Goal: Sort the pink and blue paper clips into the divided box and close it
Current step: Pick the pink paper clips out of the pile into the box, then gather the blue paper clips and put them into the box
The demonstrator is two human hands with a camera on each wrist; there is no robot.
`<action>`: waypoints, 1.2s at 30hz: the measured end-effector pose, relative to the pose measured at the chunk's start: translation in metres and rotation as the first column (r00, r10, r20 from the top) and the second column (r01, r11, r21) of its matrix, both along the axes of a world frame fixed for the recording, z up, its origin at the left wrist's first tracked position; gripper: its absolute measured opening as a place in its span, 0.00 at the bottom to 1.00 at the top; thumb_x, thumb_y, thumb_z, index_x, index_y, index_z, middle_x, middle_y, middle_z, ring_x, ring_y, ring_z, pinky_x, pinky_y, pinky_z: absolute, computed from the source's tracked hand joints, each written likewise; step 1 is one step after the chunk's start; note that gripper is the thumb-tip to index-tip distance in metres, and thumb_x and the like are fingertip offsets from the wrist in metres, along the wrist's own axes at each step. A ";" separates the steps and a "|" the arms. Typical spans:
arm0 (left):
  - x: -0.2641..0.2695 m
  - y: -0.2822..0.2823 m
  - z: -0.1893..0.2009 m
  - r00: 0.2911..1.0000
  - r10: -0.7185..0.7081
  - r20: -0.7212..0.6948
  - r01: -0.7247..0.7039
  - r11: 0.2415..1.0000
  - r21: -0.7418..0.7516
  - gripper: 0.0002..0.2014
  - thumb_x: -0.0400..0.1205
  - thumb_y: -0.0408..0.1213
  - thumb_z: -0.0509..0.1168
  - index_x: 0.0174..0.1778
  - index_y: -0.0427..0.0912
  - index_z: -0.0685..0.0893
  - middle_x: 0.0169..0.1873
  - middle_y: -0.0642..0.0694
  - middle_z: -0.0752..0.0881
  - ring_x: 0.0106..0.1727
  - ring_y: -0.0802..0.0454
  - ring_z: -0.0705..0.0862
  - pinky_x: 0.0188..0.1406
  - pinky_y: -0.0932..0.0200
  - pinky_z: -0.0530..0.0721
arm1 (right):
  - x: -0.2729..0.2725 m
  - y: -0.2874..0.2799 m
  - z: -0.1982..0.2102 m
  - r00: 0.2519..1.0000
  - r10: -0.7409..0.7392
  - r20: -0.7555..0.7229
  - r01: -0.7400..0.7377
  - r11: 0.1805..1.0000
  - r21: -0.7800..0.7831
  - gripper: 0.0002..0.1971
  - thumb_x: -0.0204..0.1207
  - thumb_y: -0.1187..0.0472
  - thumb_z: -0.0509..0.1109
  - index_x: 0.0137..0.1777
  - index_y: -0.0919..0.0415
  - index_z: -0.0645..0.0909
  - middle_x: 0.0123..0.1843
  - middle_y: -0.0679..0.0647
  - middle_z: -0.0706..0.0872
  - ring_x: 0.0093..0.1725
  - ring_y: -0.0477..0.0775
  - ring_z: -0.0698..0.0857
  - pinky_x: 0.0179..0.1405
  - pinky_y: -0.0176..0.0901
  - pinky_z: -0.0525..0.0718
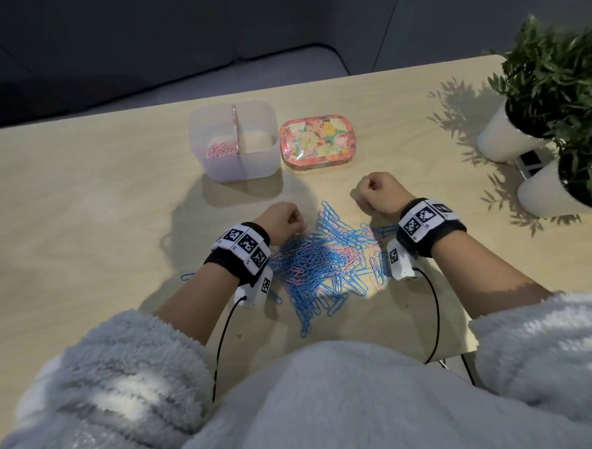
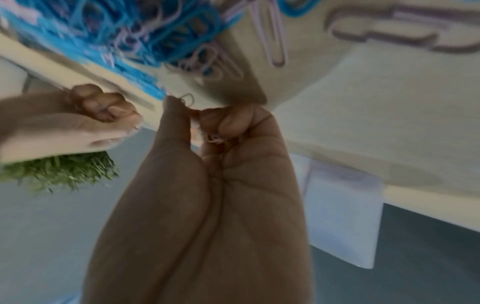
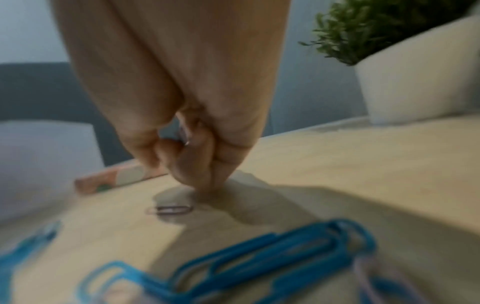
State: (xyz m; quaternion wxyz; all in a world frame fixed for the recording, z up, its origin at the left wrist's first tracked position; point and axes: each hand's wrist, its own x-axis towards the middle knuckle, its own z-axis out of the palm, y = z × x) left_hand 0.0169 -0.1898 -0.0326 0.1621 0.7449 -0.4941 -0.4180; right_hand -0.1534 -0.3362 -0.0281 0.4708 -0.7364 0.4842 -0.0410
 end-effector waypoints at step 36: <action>-0.038 -0.080 0.018 0.910 -0.268 0.317 0.322 0.937 -0.133 0.13 0.81 0.38 0.61 0.61 0.40 0.80 0.60 0.40 0.81 0.63 0.42 0.79 0.60 0.51 0.75 | -0.037 0.027 -0.010 0.968 -0.246 0.038 0.246 0.969 0.020 0.18 0.72 0.68 0.66 0.21 0.56 0.75 0.23 0.52 0.79 0.22 0.45 0.76 0.29 0.38 0.77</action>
